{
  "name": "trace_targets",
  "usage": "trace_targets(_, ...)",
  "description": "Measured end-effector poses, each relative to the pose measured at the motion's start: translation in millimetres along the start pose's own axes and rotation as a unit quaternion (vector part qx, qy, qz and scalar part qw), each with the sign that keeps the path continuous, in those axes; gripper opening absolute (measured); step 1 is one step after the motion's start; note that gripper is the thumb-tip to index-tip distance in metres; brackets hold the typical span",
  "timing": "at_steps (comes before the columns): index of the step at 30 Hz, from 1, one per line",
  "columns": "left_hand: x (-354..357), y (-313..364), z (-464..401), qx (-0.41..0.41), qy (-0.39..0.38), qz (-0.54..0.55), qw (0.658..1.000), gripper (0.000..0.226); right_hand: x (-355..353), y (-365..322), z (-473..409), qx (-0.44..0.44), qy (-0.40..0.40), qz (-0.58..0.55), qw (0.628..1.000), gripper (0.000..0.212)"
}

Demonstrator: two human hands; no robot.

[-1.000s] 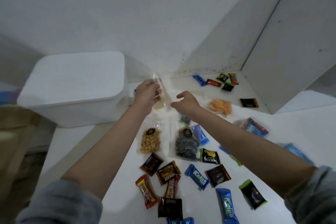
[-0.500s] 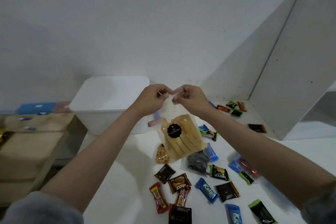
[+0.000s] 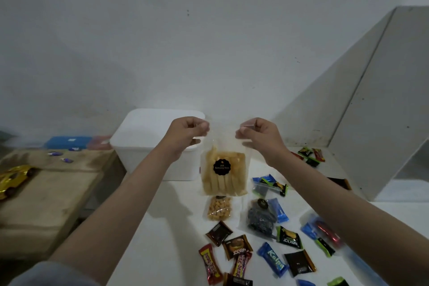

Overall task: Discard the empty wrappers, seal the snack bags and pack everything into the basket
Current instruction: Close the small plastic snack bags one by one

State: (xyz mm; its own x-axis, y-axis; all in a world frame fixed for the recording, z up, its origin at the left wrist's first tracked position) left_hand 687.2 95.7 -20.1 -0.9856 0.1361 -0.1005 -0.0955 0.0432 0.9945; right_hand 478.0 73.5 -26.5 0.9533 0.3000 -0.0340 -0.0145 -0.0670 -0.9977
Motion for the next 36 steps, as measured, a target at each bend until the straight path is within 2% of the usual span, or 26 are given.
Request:
trace_targets(4, 5, 1, 2, 0.026, -0.047, 0.030, 0.998, 0.013, -5, 1, 4, -0.004, 0.029, 0.016, 0.999, 0.013)
trace_targets(7, 9, 3, 3, 0.046, -0.015, 0.036, 0.998, 0.019, -10, 0, 5, -0.019, 0.052, 0.067, 0.996, 0.012)
trace_targets(9, 12, 3, 3, 0.052, 0.016, 0.029, 0.998, 0.027, -13, 0, 6, -0.026, 0.068, 0.146, 0.987, 0.008)
trace_targets(11, 14, 4, 3, 0.059, 0.035, -0.003, 0.998, 0.033, -15, -2, 8, -0.038, 0.069, 0.250, 0.965, 0.023)
trace_targets(13, 17, 5, 3, 0.073, 0.035, -0.027, 0.996, 0.033, -14, -6, 11, -0.062, 0.046, 0.325, 0.943, 0.034)
trace_targets(15, 20, 6, 4, 0.084, 0.029, -0.054, 0.995, 0.031, -8, -10, 12, -0.073, 0.006, 0.372, 0.925, 0.034)
trace_targets(18, 25, 9, 5, 0.098, 0.021, -0.093, 0.991, 0.029, 2, -13, 13, -0.073, -0.040, 0.379, 0.922, 0.020)
trace_targets(23, 26, 11, 7, 0.118, 0.021, -0.136, 0.983, 0.028, 9, -17, 15, -0.108, -0.058, 0.377, 0.918, 0.007)
trace_targets(28, 29, 9, 8, 0.119, 0.009, -0.150, 0.981, 0.028, 16, -21, 14, -0.109, -0.081, 0.363, 0.922, 0.008)
trace_targets(32, 30, 6, 9, 0.131, 0.007, -0.144, 0.981, 0.026, 19, -21, 12, -0.132, -0.085, 0.388, 0.908, 0.008)
trace_targets(36, 30, 6, 9, 0.106, -0.022, -0.151, 0.983, 0.018, 16, -21, 11, -0.151, -0.087, 0.402, 0.899, 0.007)
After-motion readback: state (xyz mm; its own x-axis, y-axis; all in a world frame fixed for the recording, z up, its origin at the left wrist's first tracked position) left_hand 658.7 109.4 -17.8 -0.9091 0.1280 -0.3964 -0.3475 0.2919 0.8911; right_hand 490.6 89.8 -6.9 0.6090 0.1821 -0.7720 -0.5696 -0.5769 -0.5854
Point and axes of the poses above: each hand's wrist, its own z-axis away from the middle knuckle, its own x-axis out of the palm, y = z × x, the point moved 2 cm from there along -z, towards the middle knuckle, and after that the axes turned 10 degrees about -y, right-handed, at the moved point
